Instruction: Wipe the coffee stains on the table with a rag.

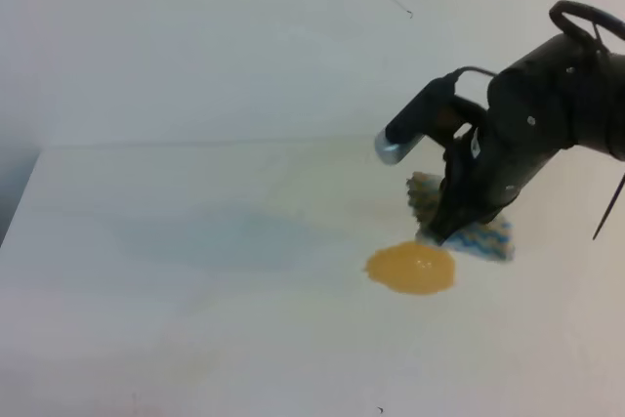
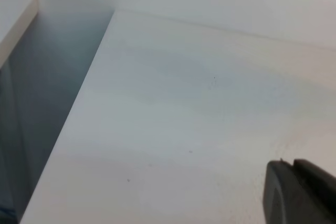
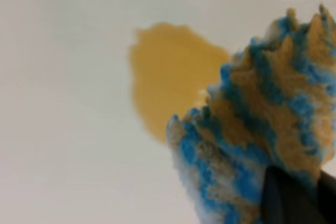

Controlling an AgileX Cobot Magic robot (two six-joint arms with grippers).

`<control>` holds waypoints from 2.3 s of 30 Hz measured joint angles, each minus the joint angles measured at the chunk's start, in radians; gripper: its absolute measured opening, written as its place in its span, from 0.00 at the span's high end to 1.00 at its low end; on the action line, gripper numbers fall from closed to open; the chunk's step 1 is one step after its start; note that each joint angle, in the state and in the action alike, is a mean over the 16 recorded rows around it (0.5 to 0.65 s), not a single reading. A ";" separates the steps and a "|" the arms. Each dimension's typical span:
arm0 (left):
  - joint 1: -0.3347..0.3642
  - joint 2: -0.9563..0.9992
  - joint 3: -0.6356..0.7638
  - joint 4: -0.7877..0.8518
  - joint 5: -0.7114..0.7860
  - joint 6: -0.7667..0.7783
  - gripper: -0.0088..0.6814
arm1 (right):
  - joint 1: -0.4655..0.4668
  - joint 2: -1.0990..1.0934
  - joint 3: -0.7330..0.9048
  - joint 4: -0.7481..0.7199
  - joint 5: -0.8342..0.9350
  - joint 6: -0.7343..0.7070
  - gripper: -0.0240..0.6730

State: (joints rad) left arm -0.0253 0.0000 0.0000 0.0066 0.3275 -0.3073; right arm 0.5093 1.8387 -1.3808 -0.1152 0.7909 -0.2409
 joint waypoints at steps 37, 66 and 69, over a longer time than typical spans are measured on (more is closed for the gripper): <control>0.000 0.000 0.000 0.000 0.000 0.002 0.99 | 0.098 0.391 -0.341 0.122 0.056 0.294 0.97; 0.000 0.000 0.000 0.000 0.000 0.001 0.99 | 0.002 0.415 -0.365 0.126 0.031 0.285 0.97; 0.000 0.000 0.000 0.000 0.000 0.001 0.99 | 0.075 0.419 -0.365 0.160 0.013 0.269 0.97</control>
State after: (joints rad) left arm -0.0253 0.0000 0.0000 0.0066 0.3275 -0.3058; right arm 0.5839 2.2575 -1.7458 0.0449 0.8036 0.0283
